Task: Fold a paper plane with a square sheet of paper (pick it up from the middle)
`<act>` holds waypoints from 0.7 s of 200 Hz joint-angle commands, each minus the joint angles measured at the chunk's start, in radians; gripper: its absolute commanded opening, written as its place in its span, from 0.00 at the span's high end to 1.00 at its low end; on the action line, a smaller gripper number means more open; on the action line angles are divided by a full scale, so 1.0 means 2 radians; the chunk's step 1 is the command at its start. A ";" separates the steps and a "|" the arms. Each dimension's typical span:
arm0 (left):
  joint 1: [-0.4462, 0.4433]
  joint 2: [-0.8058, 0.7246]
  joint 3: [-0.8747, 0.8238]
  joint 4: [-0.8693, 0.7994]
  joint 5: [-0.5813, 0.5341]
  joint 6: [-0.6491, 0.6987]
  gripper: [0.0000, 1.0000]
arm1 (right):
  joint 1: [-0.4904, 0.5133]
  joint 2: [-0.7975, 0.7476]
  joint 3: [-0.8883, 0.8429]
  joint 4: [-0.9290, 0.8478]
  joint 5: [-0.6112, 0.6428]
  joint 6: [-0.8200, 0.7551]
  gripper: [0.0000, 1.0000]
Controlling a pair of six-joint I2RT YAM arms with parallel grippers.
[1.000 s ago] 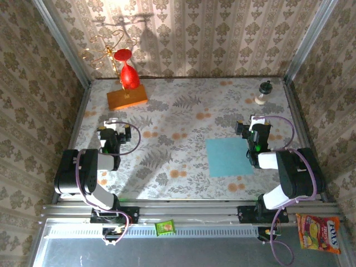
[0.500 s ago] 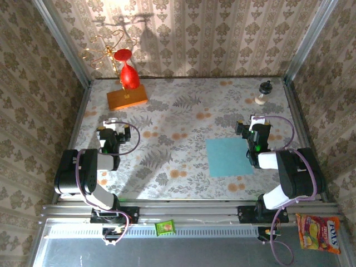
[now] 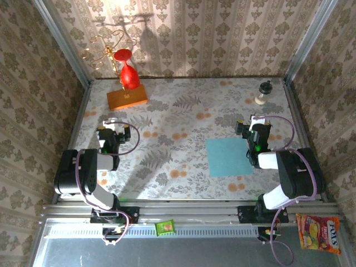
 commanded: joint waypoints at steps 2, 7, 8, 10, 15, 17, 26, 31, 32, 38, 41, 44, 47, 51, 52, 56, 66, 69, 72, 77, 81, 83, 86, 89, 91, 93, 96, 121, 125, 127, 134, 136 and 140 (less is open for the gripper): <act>0.000 -0.040 -0.005 -0.009 0.006 0.003 0.00 | 0.010 -0.015 -0.021 0.031 0.022 -0.002 0.00; 0.001 -0.052 -0.004 -0.022 0.004 0.003 0.00 | 0.013 -0.017 -0.023 0.033 0.022 -0.006 0.00; 0.000 -0.054 -0.003 -0.025 0.004 0.003 0.00 | 0.014 -0.017 -0.023 0.033 0.023 -0.007 0.00; 0.000 -0.059 -0.003 -0.031 0.003 0.003 0.00 | 0.014 -0.017 -0.023 0.034 0.023 -0.009 0.00; 0.000 -0.072 -0.001 -0.046 0.000 0.002 0.00 | 0.019 -0.017 -0.021 0.033 0.028 -0.013 0.00; 0.000 -0.078 0.001 -0.052 -0.002 0.003 0.00 | 0.021 -0.016 -0.021 0.032 0.030 -0.014 0.00; -0.002 -0.103 0.006 -0.080 -0.006 0.002 0.00 | 0.024 -0.015 -0.019 0.031 0.034 -0.016 0.00; -0.003 -0.117 0.009 -0.096 -0.007 0.002 0.00 | 0.024 -0.016 -0.019 0.031 0.033 -0.016 0.00; -0.003 -0.120 0.009 -0.098 -0.008 0.002 0.00 | 0.024 -0.015 -0.019 0.031 0.033 -0.016 0.00; -0.004 -0.138 0.014 -0.117 -0.009 -0.001 0.00 | 0.025 -0.015 -0.020 0.031 0.033 -0.016 0.00; -0.004 -0.149 0.015 -0.127 -0.009 -0.006 0.00 | 0.023 -0.015 -0.020 0.031 0.034 -0.016 0.00; -0.004 -0.158 0.018 -0.136 -0.009 -0.010 0.00 | 0.024 -0.015 -0.020 0.031 0.033 -0.016 0.00; -0.005 -0.168 0.021 -0.142 -0.007 -0.014 0.00 | 0.024 -0.015 -0.020 0.031 0.034 -0.016 0.00; -0.005 -0.181 0.024 -0.160 -0.004 -0.020 0.00 | 0.024 -0.016 -0.020 0.032 0.034 -0.016 0.00; -0.005 -0.184 0.025 -0.163 -0.003 -0.021 0.00 | 0.024 -0.016 -0.020 0.032 0.033 -0.016 0.00; -0.005 -0.196 0.028 -0.175 0.002 -0.026 0.00 | 0.024 -0.016 -0.021 0.032 0.032 -0.015 0.00; -0.007 -0.222 0.036 -0.199 0.012 -0.035 0.00 | 0.024 -0.018 -0.021 0.031 0.026 -0.018 0.00; -0.007 -0.228 0.039 -0.209 0.015 -0.039 0.00 | 0.023 -0.020 -0.019 0.028 0.024 -0.019 0.00; -0.008 -0.236 0.041 -0.217 0.016 -0.043 0.00 | 0.023 -0.024 -0.018 0.023 0.023 -0.020 0.00; -0.009 -0.246 0.045 -0.232 0.022 -0.048 0.00 | 0.024 -0.033 -0.012 0.003 0.023 -0.025 0.00; -0.010 -0.253 0.048 -0.242 0.026 -0.050 0.00 | 0.025 -0.046 -0.003 -0.021 0.017 -0.027 0.00; -0.010 -0.255 0.051 -0.247 0.029 -0.051 0.00 | 0.025 -0.052 0.003 -0.043 0.014 -0.027 0.00; -0.010 -0.261 0.052 -0.254 0.031 -0.053 0.00 | 0.025 -0.060 0.010 -0.070 0.010 -0.028 0.00; -0.012 -0.266 0.054 -0.260 0.034 -0.054 0.00 | 0.025 -0.074 0.018 -0.091 0.008 -0.031 0.00; -0.012 -0.270 0.056 -0.265 0.035 -0.056 0.00 | 0.025 -0.082 0.022 -0.102 0.007 -0.032 0.00; -0.012 -0.273 0.057 -0.270 0.035 -0.059 0.00 | 0.025 -0.087 0.026 -0.110 0.008 -0.032 0.00; -0.014 -0.277 0.059 -0.277 0.034 -0.062 0.00 | 0.025 -0.094 0.029 -0.121 0.010 -0.032 0.00; -0.016 -0.307 0.080 -0.343 0.045 -0.128 0.00 | 0.026 -0.143 0.044 -0.186 0.010 -0.012 0.00; -0.016 -0.311 0.083 -0.356 0.046 -0.144 0.00 | 0.027 -0.150 0.052 -0.211 0.010 -0.004 0.00; -0.016 -0.312 0.085 -0.361 0.046 -0.152 0.00 | 0.027 -0.154 0.055 -0.223 0.010 0.001 0.00; -0.014 -0.317 0.093 -0.383 0.047 -0.177 0.00 | 0.028 -0.165 0.074 -0.269 0.009 0.026 0.00; -0.013 -0.318 0.095 -0.389 0.047 -0.183 0.00 | 0.028 -0.168 0.079 -0.282 0.009 0.035 0.00; -0.011 -0.318 0.100 -0.401 0.049 -0.193 0.00 | 0.028 -0.172 0.091 -0.311 0.009 0.053 0.00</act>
